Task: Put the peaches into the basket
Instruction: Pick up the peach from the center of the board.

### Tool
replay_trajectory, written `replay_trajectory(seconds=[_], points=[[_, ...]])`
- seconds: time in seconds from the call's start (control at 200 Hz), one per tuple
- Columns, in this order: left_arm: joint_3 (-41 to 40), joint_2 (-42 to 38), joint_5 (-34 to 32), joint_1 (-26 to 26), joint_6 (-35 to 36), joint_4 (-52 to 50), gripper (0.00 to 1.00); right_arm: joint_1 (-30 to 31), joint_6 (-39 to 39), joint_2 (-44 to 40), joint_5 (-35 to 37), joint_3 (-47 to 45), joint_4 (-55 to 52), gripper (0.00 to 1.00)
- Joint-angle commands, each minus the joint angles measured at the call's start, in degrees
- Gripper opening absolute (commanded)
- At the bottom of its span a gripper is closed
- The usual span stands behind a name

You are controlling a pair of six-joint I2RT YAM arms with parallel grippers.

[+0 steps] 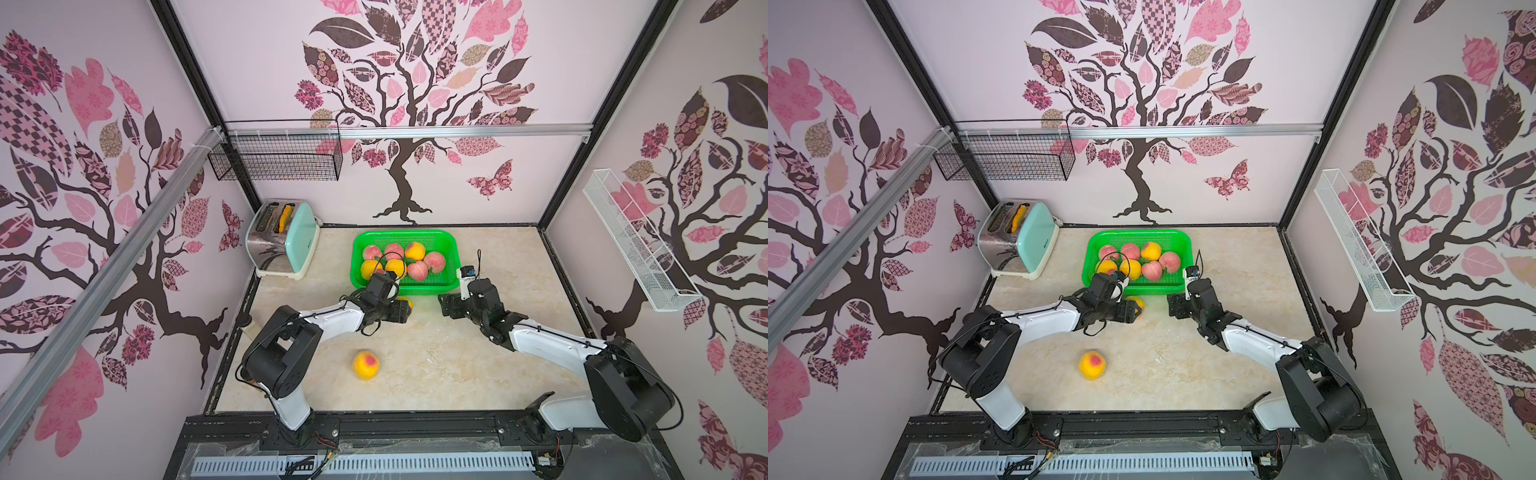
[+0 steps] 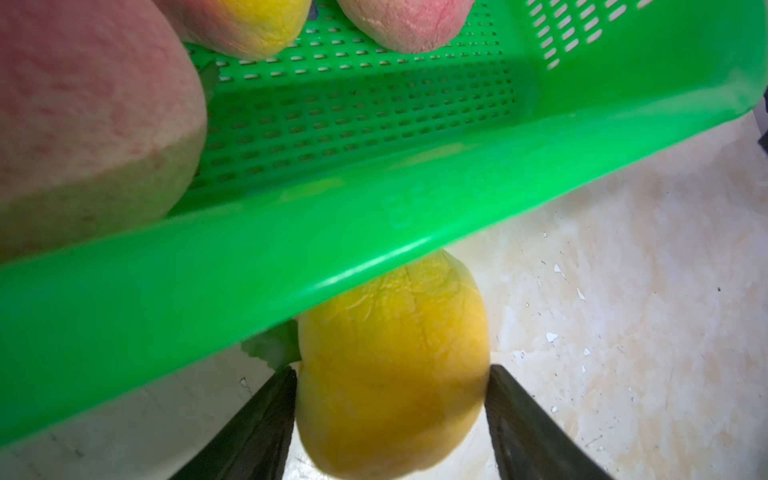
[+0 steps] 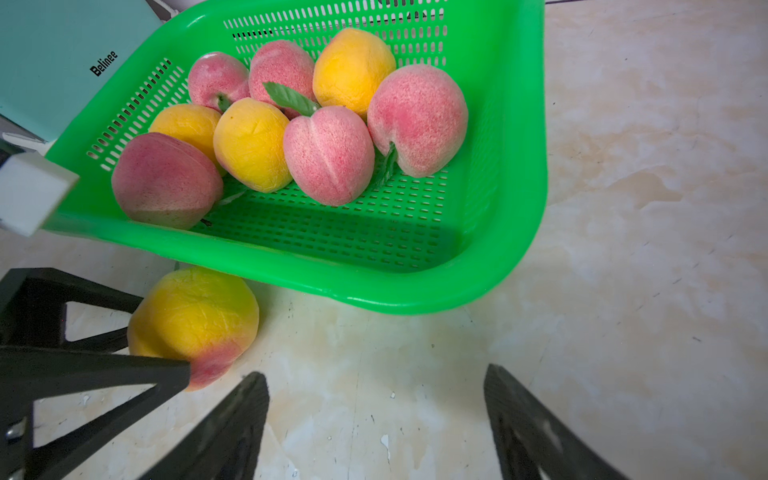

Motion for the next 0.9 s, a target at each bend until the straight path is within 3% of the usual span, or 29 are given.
replay_trajectory(seconds=[0.0,0.895], points=[[-0.80,0.07,0.66,-0.14,0.17,1.24,0.72,-0.11,0.23,0.12,-0.17,1.95,-0.42,0.84],[1.45,-7.26,1.86,-0.44,-0.52,-4.06,0.72,-0.14,0.13,0.09,-0.08,2.07,-0.65,0.84]])
